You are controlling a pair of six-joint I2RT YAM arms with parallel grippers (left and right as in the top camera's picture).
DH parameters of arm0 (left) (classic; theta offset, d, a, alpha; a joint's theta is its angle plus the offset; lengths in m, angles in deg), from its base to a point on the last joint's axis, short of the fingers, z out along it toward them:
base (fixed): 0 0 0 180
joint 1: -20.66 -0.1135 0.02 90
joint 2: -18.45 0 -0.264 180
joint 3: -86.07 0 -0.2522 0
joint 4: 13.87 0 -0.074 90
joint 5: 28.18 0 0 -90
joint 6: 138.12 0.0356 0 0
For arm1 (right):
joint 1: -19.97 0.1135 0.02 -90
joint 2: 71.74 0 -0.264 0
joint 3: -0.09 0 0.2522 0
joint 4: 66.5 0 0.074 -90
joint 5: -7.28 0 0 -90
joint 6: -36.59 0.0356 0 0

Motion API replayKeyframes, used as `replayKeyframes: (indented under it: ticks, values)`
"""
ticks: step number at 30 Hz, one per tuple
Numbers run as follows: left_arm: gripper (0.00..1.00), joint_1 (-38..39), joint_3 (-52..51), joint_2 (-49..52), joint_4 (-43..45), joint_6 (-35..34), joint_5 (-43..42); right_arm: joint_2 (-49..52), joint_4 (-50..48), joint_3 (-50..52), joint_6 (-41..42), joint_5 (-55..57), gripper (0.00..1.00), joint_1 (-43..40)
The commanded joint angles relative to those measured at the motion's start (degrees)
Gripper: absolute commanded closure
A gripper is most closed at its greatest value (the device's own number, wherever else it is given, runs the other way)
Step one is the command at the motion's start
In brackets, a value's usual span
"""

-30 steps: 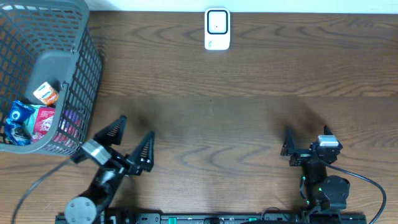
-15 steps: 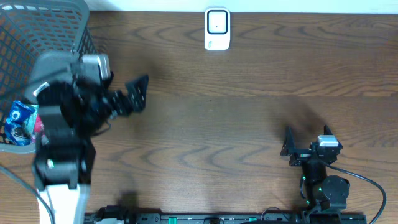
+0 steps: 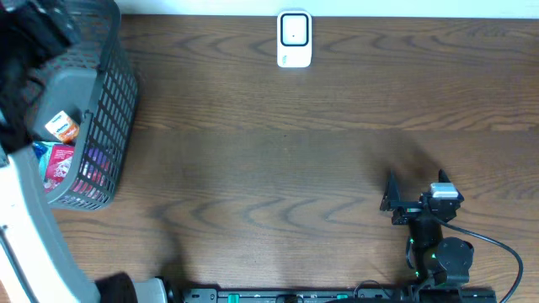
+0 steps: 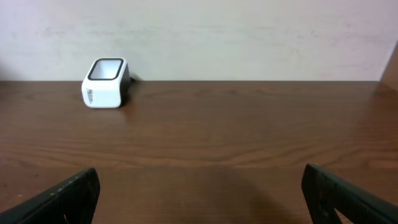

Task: Scan the item barcode
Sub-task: 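Reach the left gripper into the basket and grasp the orange Kleenex pack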

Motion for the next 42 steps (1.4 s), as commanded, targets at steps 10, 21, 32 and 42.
replayKeyframes:
  ticks: [10,21,32,42]
  values:
    - [0.02,-12.24,0.11,17.59,-7.61,-15.26,15.80,-0.35,0.22,0.11,0.81,-0.50,0.01,0.20]
    - [0.10,-11.28,0.04,28.17,-11.67,-16.52,15.69,-0.35,0.22,0.11,0.83,-0.50,0.01,0.20]
    - [0.15,-8.72,-0.50,38.47,-11.61,-16.04,15.96,-0.35,0.22,0.11,0.81,-0.50,0.01,0.20]
    - [0.24,-8.41,-1.38,39.91,-6.62,-13.25,15.93,-0.35,0.22,0.11,0.81,-0.50,0.01,0.20]
